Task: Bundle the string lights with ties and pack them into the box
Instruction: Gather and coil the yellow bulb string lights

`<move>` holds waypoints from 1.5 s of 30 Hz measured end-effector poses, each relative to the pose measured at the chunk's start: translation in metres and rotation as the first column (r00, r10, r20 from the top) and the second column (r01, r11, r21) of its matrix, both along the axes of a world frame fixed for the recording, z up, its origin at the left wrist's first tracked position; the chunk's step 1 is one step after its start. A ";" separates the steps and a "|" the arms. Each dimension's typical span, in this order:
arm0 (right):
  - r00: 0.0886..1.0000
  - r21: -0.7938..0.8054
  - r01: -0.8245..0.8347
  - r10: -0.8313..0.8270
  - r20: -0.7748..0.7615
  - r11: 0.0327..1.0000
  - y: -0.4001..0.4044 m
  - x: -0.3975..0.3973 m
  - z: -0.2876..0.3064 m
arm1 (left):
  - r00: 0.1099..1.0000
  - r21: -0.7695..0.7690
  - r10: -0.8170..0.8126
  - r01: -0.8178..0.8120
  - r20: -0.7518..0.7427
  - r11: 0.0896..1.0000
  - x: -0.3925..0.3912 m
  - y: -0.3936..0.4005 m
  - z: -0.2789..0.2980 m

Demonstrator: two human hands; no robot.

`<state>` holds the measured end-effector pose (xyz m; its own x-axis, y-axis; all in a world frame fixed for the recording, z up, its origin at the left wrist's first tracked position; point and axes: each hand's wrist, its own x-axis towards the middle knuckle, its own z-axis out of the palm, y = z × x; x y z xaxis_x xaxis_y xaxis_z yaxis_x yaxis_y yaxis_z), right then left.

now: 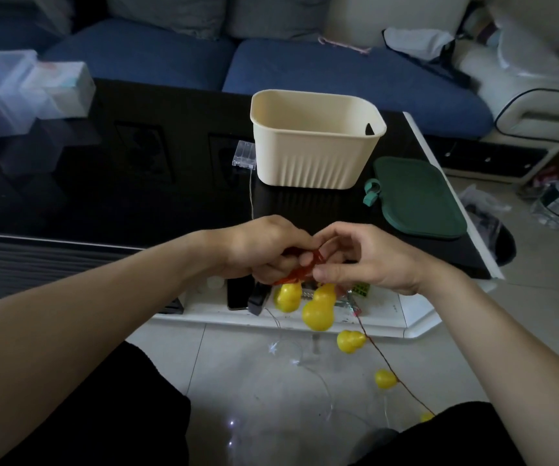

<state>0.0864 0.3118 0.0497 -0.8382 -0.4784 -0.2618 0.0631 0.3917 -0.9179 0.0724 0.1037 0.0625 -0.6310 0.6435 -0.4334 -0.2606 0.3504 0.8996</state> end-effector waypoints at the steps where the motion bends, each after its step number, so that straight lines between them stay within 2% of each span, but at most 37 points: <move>1: 0.999 0.019 -0.013 0.012 0.046 1.000 0.003 -0.001 -0.003 | 0.999 0.019 0.042 -0.043 0.026 0.999 -0.001 0.000 0.001; 5: 0.990 0.142 -0.094 0.077 0.122 0.985 0.018 -0.004 -0.007 | 0.977 0.077 0.185 -0.193 0.106 0.978 -0.009 -0.005 0.004; 10: 0.992 0.168 0.050 -0.068 0.106 0.985 0.028 -0.007 -0.004 | 0.940 0.095 0.305 -0.322 0.153 0.942 -0.014 -0.010 0.005; 12: 0.987 0.159 0.137 -0.148 0.059 0.978 0.031 -0.008 -0.004 | 0.924 0.064 0.349 -0.362 0.159 0.930 -0.014 -0.009 0.005; 15: 0.953 0.169 0.300 -0.284 -0.109 0.939 0.032 -0.011 -0.002 | 0.902 0.032 0.396 -0.407 0.171 0.913 -0.014 -0.008 0.002; 17: 0.929 0.179 0.346 -0.309 -0.203 0.921 0.028 -0.011 -0.002 | 0.884 0.051 0.421 -0.439 0.202 0.897 -0.014 -0.007 0.001; 19: 0.939 0.205 0.307 -0.260 -0.226 0.929 0.021 -0.009 -0.004 | 0.861 0.106 0.440 -0.478 0.255 0.872 -0.014 -0.006 0.001; 23: 0.969 0.328 0.134 -0.054 -0.240 0.935 -0.003 -0.002 -0.008 | 0.822 0.224 0.460 -0.544 0.336 0.809 -0.015 -0.005 0.005; 26: 0.943 0.455 0.068 0.092 -0.320 0.888 -0.021 0.003 -0.012 | 0.834 0.287 0.435 -0.532 0.339 0.797 -0.015 -0.003 0.006; 28: 0.915 0.503 0.084 0.133 -0.380 0.860 -0.027 0.006 -0.012 | 0.838 0.305 0.428 -0.528 0.338 0.792 -0.014 0.000 0.005; 36: 0.862 0.217 0.294 -0.161 -0.481 0.931 -0.037 0.014 -0.004 | 0.772 0.393 0.505 -0.632 0.385 0.668 -0.015 0.005 -0.001; 41: 0.793 0.150 0.327 -0.184 -0.581 0.933 -0.036 0.015 -0.001 | 0.797 0.365 0.513 -0.603 0.318 0.710 -0.013 0.010 -0.006; 45: 0.729 0.139 0.300 -0.132 -0.672 0.944 -0.037 0.015 -0.001 | 0.901 0.261 0.403 -0.432 0.160 0.863 -0.003 0.014 -0.009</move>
